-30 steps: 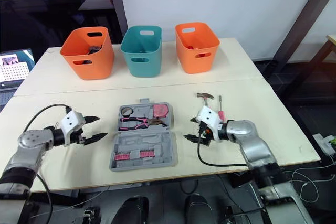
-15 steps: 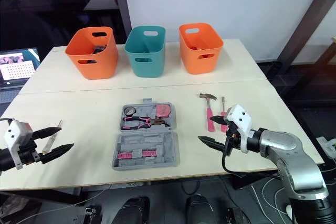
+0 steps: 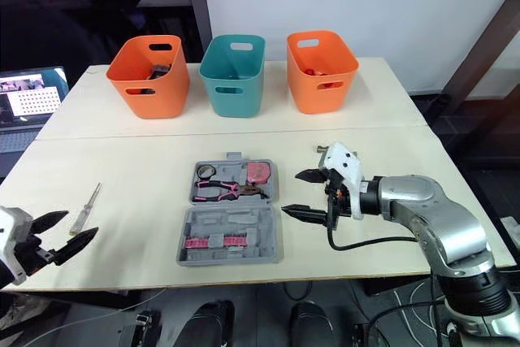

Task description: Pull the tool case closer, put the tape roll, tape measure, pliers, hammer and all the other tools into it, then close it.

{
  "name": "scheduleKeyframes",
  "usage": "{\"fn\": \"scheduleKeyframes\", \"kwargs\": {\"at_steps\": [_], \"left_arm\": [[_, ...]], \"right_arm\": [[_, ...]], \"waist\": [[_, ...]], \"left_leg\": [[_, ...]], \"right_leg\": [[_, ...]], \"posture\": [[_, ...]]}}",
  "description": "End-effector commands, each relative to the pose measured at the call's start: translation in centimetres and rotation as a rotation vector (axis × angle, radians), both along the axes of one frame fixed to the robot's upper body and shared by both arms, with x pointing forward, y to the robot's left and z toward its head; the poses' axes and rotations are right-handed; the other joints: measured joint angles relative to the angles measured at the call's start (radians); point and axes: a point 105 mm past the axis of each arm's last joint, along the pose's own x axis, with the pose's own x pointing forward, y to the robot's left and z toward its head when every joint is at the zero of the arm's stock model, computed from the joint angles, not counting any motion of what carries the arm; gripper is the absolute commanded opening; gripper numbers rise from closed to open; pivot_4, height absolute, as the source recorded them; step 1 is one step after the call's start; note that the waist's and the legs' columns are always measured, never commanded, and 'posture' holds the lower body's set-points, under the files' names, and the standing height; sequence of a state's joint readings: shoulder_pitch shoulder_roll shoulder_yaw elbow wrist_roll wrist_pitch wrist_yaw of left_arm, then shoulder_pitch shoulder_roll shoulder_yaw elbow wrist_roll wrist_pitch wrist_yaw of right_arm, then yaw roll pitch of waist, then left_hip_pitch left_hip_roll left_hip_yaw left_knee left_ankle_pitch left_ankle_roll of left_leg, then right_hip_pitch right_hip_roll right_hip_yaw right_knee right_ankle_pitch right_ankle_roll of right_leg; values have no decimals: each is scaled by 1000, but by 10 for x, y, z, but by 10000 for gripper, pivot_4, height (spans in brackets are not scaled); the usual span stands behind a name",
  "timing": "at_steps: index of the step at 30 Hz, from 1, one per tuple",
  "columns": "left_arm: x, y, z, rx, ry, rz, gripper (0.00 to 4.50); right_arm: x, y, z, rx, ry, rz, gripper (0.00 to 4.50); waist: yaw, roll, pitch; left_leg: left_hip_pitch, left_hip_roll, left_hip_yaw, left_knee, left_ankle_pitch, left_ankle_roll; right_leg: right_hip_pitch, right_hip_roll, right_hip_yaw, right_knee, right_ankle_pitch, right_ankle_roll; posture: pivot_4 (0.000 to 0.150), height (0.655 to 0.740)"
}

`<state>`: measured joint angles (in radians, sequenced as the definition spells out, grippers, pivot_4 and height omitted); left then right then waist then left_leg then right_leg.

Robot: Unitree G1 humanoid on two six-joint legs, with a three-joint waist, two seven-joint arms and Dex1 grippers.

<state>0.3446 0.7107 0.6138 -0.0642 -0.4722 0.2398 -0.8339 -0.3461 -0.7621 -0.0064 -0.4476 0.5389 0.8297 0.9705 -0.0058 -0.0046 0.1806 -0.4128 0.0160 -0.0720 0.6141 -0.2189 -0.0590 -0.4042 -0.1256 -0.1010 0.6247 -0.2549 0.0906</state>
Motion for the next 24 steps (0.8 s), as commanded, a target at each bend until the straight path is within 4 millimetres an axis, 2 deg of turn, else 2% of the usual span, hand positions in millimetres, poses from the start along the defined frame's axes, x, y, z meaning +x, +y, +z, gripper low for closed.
{"fn": "scheduleKeyframes", "kwargs": {"at_steps": [1, 4, 12, 16, 24], "left_arm": [[-2, 33, 4, -59, -18, 236, 44793], [-6, 54, -2, -56, -10, 404, 44793], [-5, 68, -16, -98, 76, 495, 44793], [14, 68, -15, -102, 92, 473, 44793], [74, 60, -21, -76, 176, 378, 44793]], "right_arm": [[-2, 17, 24, 12, -67, 77, 44071], [-5, 33, 42, 36, -78, 148, 44071], [-11, 51, 61, 43, -70, 239, 44071], [-11, 52, 62, 36, -80, 233, 44071], [-3, 47, 56, -4, -92, 160, 44071]], "waist": [[-3, 0, 0], [-5, -1, 0], [0, -3, 0], [4, -3, 0], [16, -4, -1]], "left_leg": [[0, 0, 0, 0, 0, 0], [1, 1, 0, 1, 0, 0], [1, 2, 0, 0, 0, 0], [1, 2, 0, 1, 0, 0], [1, 2, 4, 1, 0, 0]], "right_leg": [[0, 0, 0, 0, 0, 0], [-1, 1, 1, 1, 1, -1], [-1, 3, 2, 2, 4, -3], [-2, 3, 2, 3, 2, -4], [-4, 4, 5, 4, 5, -2]], "posture": [[1500, 7400], [1500, 7400], [1500, 7400], [1500, 7400], [1500, 7400]]}}
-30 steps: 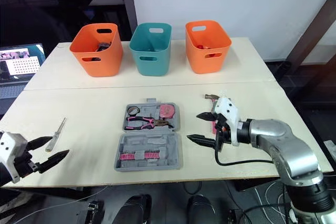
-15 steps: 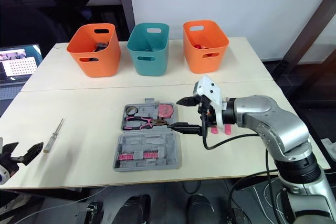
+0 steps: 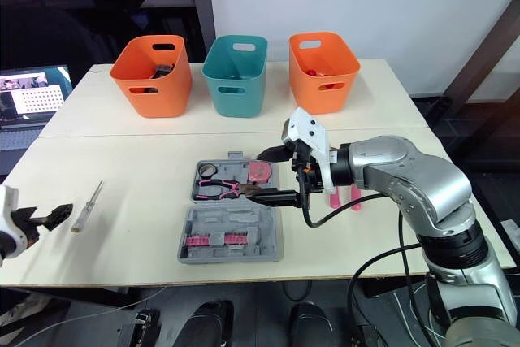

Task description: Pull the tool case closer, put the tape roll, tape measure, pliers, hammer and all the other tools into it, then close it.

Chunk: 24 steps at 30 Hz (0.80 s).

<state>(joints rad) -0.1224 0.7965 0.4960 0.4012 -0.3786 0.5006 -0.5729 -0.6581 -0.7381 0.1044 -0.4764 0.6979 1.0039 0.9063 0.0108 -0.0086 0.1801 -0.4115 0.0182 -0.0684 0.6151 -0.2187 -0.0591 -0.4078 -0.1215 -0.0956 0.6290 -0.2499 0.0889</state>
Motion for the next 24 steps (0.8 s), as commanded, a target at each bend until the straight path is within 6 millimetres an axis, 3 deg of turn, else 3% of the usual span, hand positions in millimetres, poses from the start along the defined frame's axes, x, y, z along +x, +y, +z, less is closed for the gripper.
{"fn": "scheduleKeyframes", "kwargs": {"at_steps": [1, 13, 16, 23, 24], "left_arm": [[13, 0, -3, 41, 47, -43, 44793], [35, -13, -33, 25, 148, -87, 44793], [34, -11, -35, 23, 159, -83, 36667], [17, 2, -35, 21, 184, -62, 1015], [15, 3, -35, 20, 187, -61, 394]], "right_arm": [[0, -2, 7, -8, -54, -21, 44071], [4, -8, 10, -20, -100, -96, 44071], [4, -9, 9, -25, -105, -101, 45000], [4, -11, 9, -24, -104, -113, 45000], [5, -10, 8, -24, -104, -114, 45000]], "waist": [[-1, 0, 0], [-22, -6, 0], [-22, -6, 0], [-24, -6, 0], [-26, -6, 0]], "left_leg": [[0, 0, 1, 0, 0, 0], [1, 0, 4, -1, 0, 0], [2, 1, 4, 0, 0, 0], [2, 1, 5, -1, 0, 0], [2, 1, 5, -1, 0, 0]], "right_leg": [[0, 0, 0, 0, 1, -1], [-1, 0, 4, 2, 1, 0], [-1, 0, 4, 2, 1, 1], [-1, 0, 6, 2, 1, 0], [-1, 0, 6, 2, 1, 0]], "posture": [[1500, 7400], [1500, 7400], [1500, 7400], [1500, 7400], [1500, 7400]]}}
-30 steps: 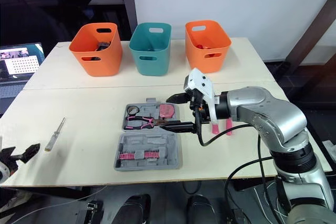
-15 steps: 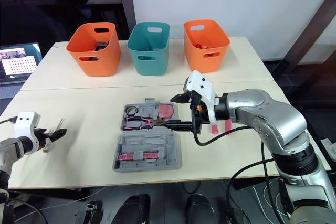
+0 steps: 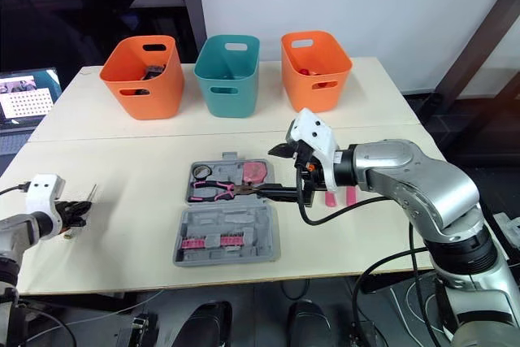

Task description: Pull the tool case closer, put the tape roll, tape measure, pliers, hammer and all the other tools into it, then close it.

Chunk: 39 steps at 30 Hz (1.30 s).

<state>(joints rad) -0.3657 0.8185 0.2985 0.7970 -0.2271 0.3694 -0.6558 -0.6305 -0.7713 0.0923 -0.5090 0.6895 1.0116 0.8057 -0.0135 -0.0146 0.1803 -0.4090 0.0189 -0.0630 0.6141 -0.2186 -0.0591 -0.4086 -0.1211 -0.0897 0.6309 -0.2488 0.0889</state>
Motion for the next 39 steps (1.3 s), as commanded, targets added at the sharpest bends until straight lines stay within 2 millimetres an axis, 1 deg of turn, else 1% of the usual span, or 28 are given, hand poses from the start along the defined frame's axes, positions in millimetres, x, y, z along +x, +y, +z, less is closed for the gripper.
{"fn": "scheduleKeyframes", "kwargs": {"at_steps": [1, 3, 7, 10, 15, 17, 18, 22, 23, 24, 25, 28, 30, 35, 39], "left_arm": [[-13, 8, -3, -5, 34, 15, 394], [-12, 6, -3, -16, 25, 14, 394], [-1, -10, 2, -49, -7, -19, 394], [3, -18, 3, -62, -14, -25, 394], [2, -18, 2, -63, -16, -15, 394], [1, -16, 5, -77, -22, -7, 8486], [1, -15, 6, -76, -23, -4, 11840], [-1, -12, 12, -66, -40, -6, 32907], [-1, -13, 14, -73, -45, -10, 37238], [-1, -15, 15, -79, -49, -13, 43535], [-2, -17, 17, -78, -53, -27, 44378], [-7, -24, 23, -75, -64, -63, 44378], [-12, -27, 23, -73, -62, -72, 44378], [-28, -24, 11, -46, -18, -36, 44378], [-27, -24, 5, -44, -4, -22, 44378]], "right_arm": [[-2, 0, 10, 4, -59, 1, 45000], [0, 1, 10, 5, -60, 1, 45000], [3, 2, 10, 3, -69, 5, 45000], [3, 2, 10, -3, -73, 6, 45000], [3, 2, 9, -7, -72, 4, 45000], [3, 2, 9, -8, -71, 2, 45000], [3, 2, 9, -9, -72, 2, 45000], [3, 3, 8, -10, -67, 6, 45000], [3, 3, 8, -9, -66, 8, 45000], [2, 3, 8, -9, -65, 9, 45000], [2, 3, 8, -9, -63, 9, 45000], [2, 1, 7, -16, -57, 8, 45000], [2, 0, 7, -19, -54, 10, 45000], [0, -1, 7, -30, -43, 22, 45000], [0, 1, 7, -35, -42, 30, 45000]], "waist": [[-2, 0, 0], [-1, 0, 0], [1, 0, 0], [7, 0, 0], [5, 0, 0], [3, 0, 0], [2, 0, 0], [1, 0, 0], [0, 0, 0], [0, 0, 0], [0, 0, 0], [0, 0, 0], [1, 0, 0], [1, 0, 0], [6, 0, 0]], "left_leg": [[1, 0, 1, 0, 0, 0], [1, 0, 1, 0, 0, 0], [1, 1, 1, 0, 0, 0], [1, 1, 1, 0, 0, 0], [1, 0, 1, 0, 0, 0], [1, 0, 1, 0, 0, 0], [1, 0, 1, 0, 0, 0], [1, 1, 1, 0, 0, 0], [1, 1, 1, 0, 0, 0], [1, 1, 1, 0, 0, 0], [1, 1, 1, 0, 0, 0], [0, 1, 1, 0, 0, 0], [0, 1, 1, 0, 0, 0], [1, 1, 2, 0, 0, 0], [0, 2, 1, 0, 0, 0]], "right_leg": [[0, 0, 1, 0, 0, 0], [0, 0, 1, 0, 0, 0], [0, 0, 1, 0, 0, 0], [0, 0, 1, 0, 0, 0], [0, 0, 1, 0, 0, 0], [0, 0, 1, 0, 0, 0], [0, 0, 1, 0, 0, 0], [0, 0, 1, 0, 0, 0], [0, 0, 1, 0, 0, 0], [0, 0, 1, 0, 0, 0], [0, 0, 1, 0, 0, 0], [0, 0, 1, 0, 0, 0], [0, 0, 1, 0, 0, 0], [-1, 0, 2, 0, 0, 0], [-1, 1, 2, 0, 0, 0]], "posture": [[1500, 7400], [1500, 7400], [1500, 7400], [1500, 7400], [1500, 7400], [1500, 7400], [1500, 7400], [1500, 7400], [1500, 7400], [1500, 7400], [1500, 7400], [1500, 7400], [1500, 7400], [1500, 7400], [1500, 7400]]}}
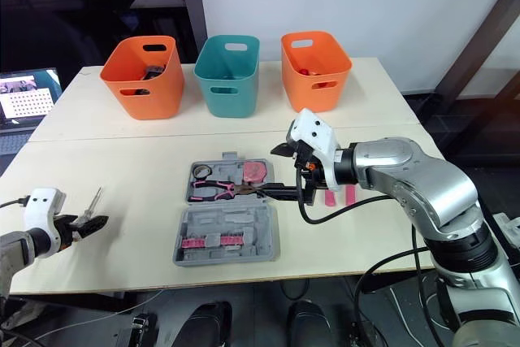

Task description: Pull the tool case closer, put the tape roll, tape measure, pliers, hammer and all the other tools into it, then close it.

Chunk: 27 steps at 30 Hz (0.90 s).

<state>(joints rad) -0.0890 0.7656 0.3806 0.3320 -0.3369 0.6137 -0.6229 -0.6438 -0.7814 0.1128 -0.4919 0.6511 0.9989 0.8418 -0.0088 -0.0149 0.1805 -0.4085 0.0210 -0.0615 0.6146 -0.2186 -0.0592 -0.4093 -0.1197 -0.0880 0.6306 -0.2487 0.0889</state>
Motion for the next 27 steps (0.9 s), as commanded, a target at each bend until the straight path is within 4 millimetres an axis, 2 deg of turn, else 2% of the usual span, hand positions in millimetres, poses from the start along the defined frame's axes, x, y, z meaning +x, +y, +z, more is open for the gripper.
{"fn": "scheduleKeyframes", "kwargs": {"at_steps": [1, 9, 12, 17, 23, 26, 27], "left_arm": [[6, 5, 9, 19, -35, 26, 44378], [27, -3, 12, 19, -53, 2, 44378], [28, -1, 8, 33, -32, 14, 35529], [20, 9, 3, 34, -8, 34, 10178], [22, 8, 5, 21, -34, 34, 10178], [23, 7, 7, 21, -49, 38, 17480], [23, 7, 7, 22, -50, 39, 22529]], "right_arm": [[-3, 2, 9, -6, -36, 24, 45000], [-5, 4, 10, -10, -36, 23, 45000], [-5, 2, 10, -9, -39, 14, 45000], [-7, 1, 9, -10, -38, 2, 45000], [-6, 2, 9, -8, -45, 2, 45000], [-5, 3, 9, -11, -50, 3, 45000], [-5, 3, 9, -11, -50, 3, 45000]], "waist": [[1, 0, 0], [-2, 0, 0], [-4, 0, 0], [-4, 0, 0], [-3, -1, 0], [-3, -1, 0], [-3, -1, 0]], "left_leg": [[0, 0, 0, 0, 0, 0], [0, 0, 0, 0, 0, 0], [0, 0, 1, 0, 0, 0], [0, 0, 1, 0, 0, 0], [0, 1, 1, 0, 0, 0], [0, 1, 1, 0, 0, 0], [0, 1, 1, 0, 0, 0]], "right_leg": [[0, 0, 0, 0, 0, 0], [0, 0, 0, 0, 1, -1], [0, 0, 0, 0, 1, -1], [0, 1, 0, 0, 1, -1], [0, 1, 0, 0, 1, -1], [0, 1, 0, 0, 1, -1], [0, 1, 0, 0, 1, -1]], "posture": [[1500, 7400], [1500, 7400], [1500, 7400], [1500, 7400], [1500, 7400], [1500, 7400], [1500, 7400]]}}
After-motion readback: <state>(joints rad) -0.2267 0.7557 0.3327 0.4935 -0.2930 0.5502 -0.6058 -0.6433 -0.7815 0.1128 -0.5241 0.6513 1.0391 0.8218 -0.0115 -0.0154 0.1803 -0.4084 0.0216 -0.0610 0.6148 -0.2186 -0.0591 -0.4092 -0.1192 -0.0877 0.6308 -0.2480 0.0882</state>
